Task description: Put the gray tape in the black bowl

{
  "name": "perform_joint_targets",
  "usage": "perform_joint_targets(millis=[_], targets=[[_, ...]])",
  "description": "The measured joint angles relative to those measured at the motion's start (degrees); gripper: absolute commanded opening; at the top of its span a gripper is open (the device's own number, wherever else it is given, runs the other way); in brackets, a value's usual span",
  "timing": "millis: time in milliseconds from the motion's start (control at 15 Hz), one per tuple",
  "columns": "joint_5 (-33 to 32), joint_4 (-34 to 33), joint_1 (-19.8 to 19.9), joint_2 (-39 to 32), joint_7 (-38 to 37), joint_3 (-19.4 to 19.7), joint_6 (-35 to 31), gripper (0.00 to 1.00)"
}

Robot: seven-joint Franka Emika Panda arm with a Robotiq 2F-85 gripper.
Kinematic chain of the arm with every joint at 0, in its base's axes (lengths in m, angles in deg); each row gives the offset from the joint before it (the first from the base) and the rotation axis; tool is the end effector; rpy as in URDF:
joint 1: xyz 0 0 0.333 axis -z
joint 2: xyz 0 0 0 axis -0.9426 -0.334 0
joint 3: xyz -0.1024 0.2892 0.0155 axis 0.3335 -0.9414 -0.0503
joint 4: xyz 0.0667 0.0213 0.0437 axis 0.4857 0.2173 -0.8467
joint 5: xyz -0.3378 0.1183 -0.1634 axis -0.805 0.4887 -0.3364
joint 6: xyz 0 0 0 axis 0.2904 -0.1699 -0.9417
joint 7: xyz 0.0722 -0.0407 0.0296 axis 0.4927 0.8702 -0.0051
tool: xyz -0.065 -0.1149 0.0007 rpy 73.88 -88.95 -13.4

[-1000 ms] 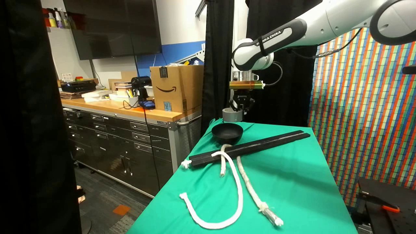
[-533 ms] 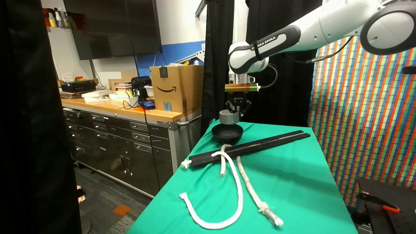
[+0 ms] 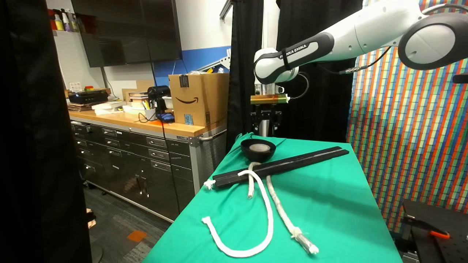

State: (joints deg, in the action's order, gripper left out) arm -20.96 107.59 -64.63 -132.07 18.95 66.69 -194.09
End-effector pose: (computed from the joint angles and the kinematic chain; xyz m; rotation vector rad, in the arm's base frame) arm 0.7353 -0.1496 0.3210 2.6346 -1.6422 -0.0280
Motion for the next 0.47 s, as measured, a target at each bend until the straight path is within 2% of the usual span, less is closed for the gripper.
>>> perform_joint_targets(millis=[67, 467], targets=[[0.0, -0.2, 0.0, -0.1, 0.0, 0.0, 0.1, 0.78], [0.0, -0.4, 0.0, -0.1, 0.0, 0.0, 0.6, 0.78]])
